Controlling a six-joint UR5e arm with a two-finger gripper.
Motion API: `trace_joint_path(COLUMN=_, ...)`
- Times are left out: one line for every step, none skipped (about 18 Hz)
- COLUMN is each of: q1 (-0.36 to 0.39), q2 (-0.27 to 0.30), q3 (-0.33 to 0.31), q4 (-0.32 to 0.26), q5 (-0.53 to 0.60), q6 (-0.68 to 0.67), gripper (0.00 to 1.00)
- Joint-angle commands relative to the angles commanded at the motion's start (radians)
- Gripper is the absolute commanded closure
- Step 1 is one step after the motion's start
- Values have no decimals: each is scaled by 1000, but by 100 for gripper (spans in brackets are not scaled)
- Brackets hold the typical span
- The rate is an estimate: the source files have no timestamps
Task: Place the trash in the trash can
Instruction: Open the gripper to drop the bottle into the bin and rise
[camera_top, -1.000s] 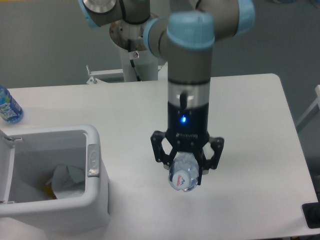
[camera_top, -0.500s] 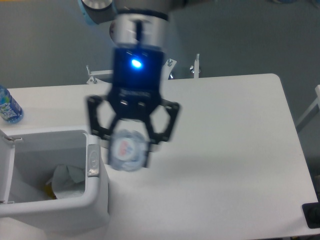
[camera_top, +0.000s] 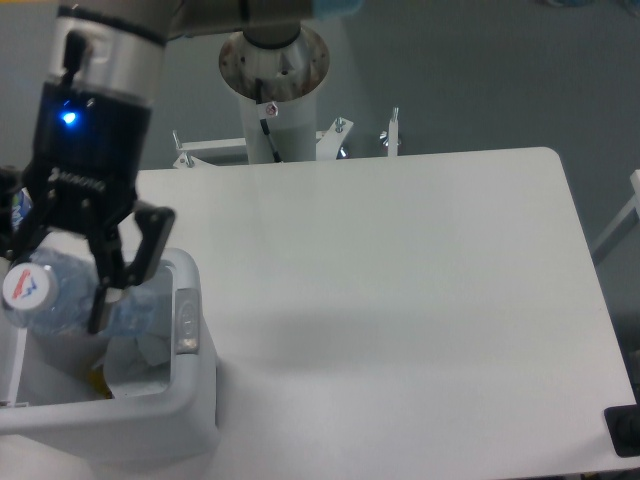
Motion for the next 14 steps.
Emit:
trace_joint_path(q1=0, q2=0, q3=3, q4=-2, q5=2, q6=8, gripper=0)
trace_joint_path(q1=2, q2=3, q3=9, q4=-2, q5=5, q6=9, gripper=0)
trace_joint_path(q1=2, q2=6, q3=12, q4=-2, q5=5, q6=9, gripper=0)
trace_joint_path(q1=5, q2=6, q3=18, q4=-2, q5=8, q6=9, gripper=0)
trace_joint_path(q1=17, q2=5, q3=23, q4=-3, q5=11, q6=9, gripper=0)
trace_joint_path(q1=47, q2=6, q3=23, q4=-3, q5=30, q6=14, gripper=0)
trace_joint_path(q1=93, q2=9, q3=20, q4=-5, q5=50, q6=24, gripper=0)
trace_joint_path(q1=119, q2=8, q3=14, q4=-6, q5=75, q6=29, gripper=0)
trace_joint_path(q1=136, q2=6, q3=12, q4=-9, q5=113, q6=34, gripper=0)
trace_joint_path(q1=162, q2=6, q3=11, q4=-12, q5=168, q6=38, gripper=0)
trace_joint_path(q1=179, q2=6, q3=8, q4=-17, q5=240, q6=54, gripper=0)
trace_joint_path(q1=193, q2=8, q3=-8, q4=-32, q5=315, q6=81, gripper=0)
trace_joint_path(q1=216, q2=9, q3=-27, q4=-47, q5=372, q6=128, gripper=0)
trace_joint_path(q1=228, q2=14, q3=-41, q4=-57, q5=412, q6=199, gripper=0)
